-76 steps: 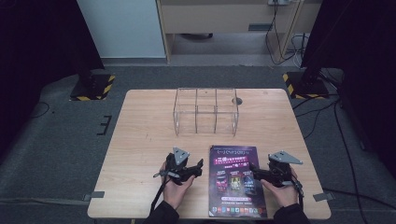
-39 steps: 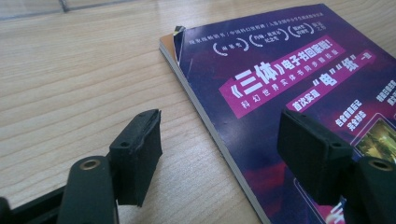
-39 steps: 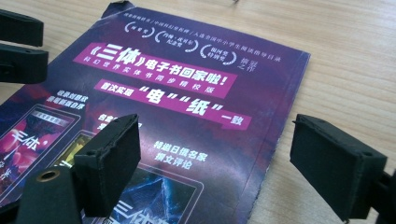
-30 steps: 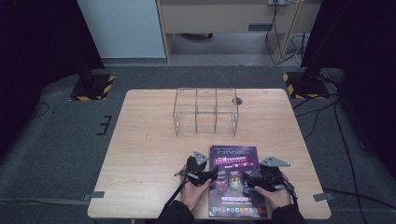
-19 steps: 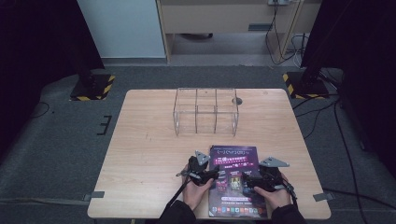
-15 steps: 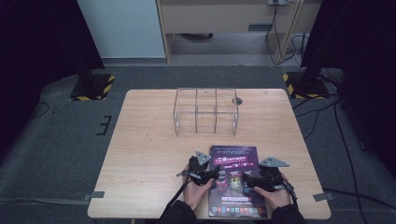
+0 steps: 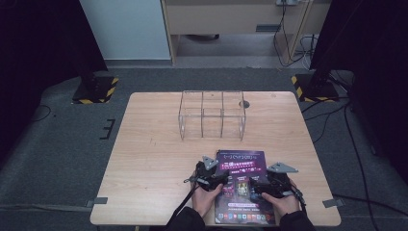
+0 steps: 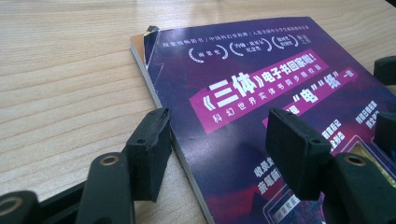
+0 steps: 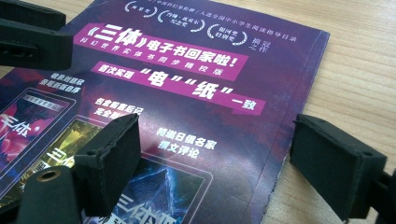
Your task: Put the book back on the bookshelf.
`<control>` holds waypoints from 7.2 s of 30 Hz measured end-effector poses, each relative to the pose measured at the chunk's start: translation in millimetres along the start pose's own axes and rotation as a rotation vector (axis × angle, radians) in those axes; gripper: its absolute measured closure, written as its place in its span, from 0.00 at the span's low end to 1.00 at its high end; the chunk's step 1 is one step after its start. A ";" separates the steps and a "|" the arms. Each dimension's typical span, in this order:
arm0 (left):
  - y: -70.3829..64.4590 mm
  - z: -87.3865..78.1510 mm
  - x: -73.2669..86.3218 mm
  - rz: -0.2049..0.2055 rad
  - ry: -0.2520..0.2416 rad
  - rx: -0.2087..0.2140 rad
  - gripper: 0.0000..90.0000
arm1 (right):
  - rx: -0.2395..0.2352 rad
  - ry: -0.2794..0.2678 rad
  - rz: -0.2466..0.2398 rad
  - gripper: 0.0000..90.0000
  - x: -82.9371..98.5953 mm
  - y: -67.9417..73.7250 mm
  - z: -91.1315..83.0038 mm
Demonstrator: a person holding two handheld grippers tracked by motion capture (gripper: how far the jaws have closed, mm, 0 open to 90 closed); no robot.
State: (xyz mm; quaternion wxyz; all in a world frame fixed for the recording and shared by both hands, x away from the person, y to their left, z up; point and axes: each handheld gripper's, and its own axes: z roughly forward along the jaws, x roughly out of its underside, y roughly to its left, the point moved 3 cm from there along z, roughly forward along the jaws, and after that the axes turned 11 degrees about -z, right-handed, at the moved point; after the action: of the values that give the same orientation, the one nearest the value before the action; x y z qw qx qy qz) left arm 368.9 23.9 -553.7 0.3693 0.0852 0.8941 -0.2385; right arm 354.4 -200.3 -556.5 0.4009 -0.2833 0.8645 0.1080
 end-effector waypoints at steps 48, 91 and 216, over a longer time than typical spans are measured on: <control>-8.4 -9.4 8.5 -0.066 -0.015 0.266 0.59 | -0.025 -0.016 0.008 0.22 0.4 -1.9 -0.8; -12.6 -55.4 -21.4 0.003 -0.172 0.299 0.93 | -0.158 -0.115 0.115 0.20 -7.6 -11.7 -14.4; 148.3 -105.6 5.2 0.020 -0.047 -0.208 0.24 | -0.334 -0.502 0.211 0.94 -136.5 -0.6 -96.9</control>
State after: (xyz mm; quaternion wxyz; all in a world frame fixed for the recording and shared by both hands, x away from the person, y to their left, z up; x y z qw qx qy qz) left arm 348.6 204.7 -546.5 0.3994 0.0496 0.9043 -0.1427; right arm 364.2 -185.9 -390.0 0.5362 -0.2184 0.7335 0.3561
